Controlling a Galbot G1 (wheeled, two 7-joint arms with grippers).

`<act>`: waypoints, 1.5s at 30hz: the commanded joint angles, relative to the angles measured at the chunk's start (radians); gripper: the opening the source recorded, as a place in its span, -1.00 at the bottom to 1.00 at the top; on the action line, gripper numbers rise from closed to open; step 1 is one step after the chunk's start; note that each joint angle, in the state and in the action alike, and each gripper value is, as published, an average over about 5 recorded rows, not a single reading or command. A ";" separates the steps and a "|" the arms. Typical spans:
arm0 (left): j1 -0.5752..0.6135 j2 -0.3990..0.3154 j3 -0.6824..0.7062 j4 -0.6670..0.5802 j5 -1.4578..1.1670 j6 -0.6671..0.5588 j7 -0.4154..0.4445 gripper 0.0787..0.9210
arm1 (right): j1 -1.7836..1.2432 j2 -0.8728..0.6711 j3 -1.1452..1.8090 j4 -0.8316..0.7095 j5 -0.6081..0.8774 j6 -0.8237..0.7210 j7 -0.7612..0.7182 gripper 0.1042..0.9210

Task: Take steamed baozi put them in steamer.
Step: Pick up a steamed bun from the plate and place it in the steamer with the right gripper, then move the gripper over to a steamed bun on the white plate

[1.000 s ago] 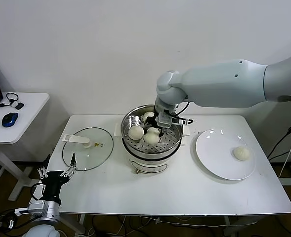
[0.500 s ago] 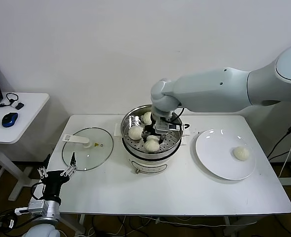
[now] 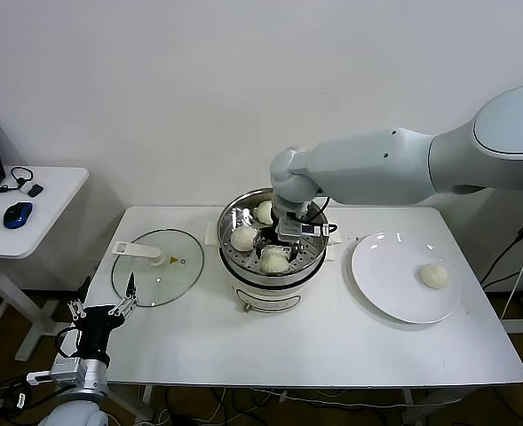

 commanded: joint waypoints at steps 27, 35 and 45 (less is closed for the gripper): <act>0.006 0.022 0.001 -0.008 -0.012 0.007 0.003 0.77 | 0.202 -0.323 -0.148 0.007 0.722 -0.716 -0.323 0.76; 0.012 0.031 0.004 0.001 -0.011 0.004 0.003 0.77 | 0.137 -0.446 -0.153 -0.113 0.509 -0.632 -0.427 0.76; 0.024 0.025 0.003 0.011 -0.015 -0.010 -0.006 0.77 | -0.002 -0.553 -0.060 -0.243 0.366 -0.533 -0.464 0.76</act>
